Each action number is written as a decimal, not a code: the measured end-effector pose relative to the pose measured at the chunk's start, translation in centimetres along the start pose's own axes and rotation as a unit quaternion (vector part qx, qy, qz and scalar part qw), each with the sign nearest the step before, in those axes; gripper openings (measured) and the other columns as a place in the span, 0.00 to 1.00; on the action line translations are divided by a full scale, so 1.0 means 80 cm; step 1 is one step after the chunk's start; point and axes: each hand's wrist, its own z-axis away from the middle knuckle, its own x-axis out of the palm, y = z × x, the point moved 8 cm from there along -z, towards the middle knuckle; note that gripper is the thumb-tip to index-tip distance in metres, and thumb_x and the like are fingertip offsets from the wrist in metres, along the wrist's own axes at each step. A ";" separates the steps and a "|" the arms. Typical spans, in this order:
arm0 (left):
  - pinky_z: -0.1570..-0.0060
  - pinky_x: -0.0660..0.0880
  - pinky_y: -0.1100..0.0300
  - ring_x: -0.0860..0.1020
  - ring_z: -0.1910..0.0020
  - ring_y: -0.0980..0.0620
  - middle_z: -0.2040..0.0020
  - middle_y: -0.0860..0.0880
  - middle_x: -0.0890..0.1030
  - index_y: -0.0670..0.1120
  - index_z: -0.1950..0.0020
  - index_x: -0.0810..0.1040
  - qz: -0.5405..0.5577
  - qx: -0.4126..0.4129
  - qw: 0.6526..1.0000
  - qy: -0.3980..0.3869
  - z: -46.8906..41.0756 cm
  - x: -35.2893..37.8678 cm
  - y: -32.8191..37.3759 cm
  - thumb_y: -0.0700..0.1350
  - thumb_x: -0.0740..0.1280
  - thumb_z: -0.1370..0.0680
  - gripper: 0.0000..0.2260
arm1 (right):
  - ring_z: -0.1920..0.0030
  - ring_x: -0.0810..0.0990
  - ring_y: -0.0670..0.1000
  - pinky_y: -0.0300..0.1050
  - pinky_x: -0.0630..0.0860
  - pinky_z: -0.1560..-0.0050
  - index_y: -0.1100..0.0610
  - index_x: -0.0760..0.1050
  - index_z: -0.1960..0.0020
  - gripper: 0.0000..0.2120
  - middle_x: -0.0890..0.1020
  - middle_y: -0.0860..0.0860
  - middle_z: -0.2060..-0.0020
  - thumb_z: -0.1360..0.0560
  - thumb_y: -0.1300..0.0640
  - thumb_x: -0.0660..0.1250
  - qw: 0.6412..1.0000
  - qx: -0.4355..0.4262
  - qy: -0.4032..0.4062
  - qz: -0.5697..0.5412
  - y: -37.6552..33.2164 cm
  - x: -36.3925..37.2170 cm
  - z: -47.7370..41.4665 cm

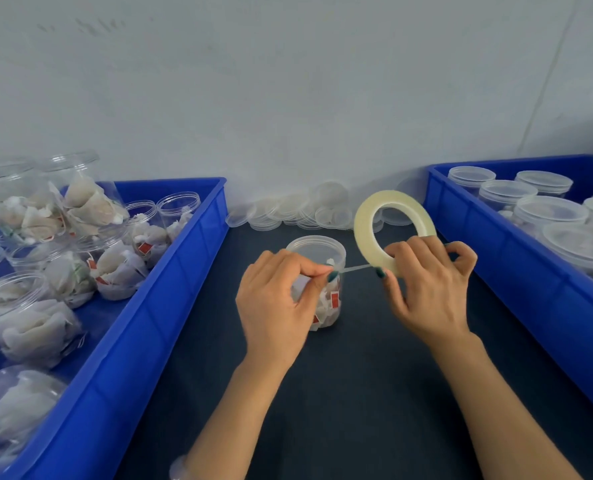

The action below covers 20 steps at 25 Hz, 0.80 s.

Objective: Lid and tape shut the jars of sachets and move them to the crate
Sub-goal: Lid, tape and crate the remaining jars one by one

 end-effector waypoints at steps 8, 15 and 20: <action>0.64 0.67 0.62 0.72 0.64 0.56 0.60 0.60 0.81 0.53 0.58 0.80 0.065 -0.209 0.974 -0.064 0.043 -0.025 -0.067 0.60 0.67 0.27 0.12 | 0.59 0.74 0.54 0.51 0.58 0.49 0.55 0.71 0.63 0.26 0.75 0.49 0.64 0.22 0.33 0.55 0.997 0.067 -0.031 0.020 0.033 0.016 0.007; 0.62 0.68 0.60 0.72 0.64 0.60 0.56 0.61 0.83 0.57 0.58 0.78 0.067 -0.274 0.957 -0.067 0.044 -0.011 -0.095 0.59 0.68 0.26 0.06 | 0.56 0.74 0.54 0.51 0.58 0.49 0.54 0.73 0.61 0.27 0.76 0.49 0.63 0.24 0.31 0.53 0.994 0.091 -0.066 0.012 0.028 0.032 0.010; 0.62 0.70 0.60 0.72 0.65 0.57 0.59 0.60 0.80 0.56 0.56 0.78 0.052 -0.287 0.954 -0.067 0.035 0.007 -0.110 0.50 0.71 0.23 0.03 | 0.56 0.72 0.52 0.51 0.58 0.48 0.54 0.73 0.60 0.27 0.74 0.47 0.62 0.24 0.31 0.51 0.988 0.119 -0.094 0.000 0.026 0.045 0.008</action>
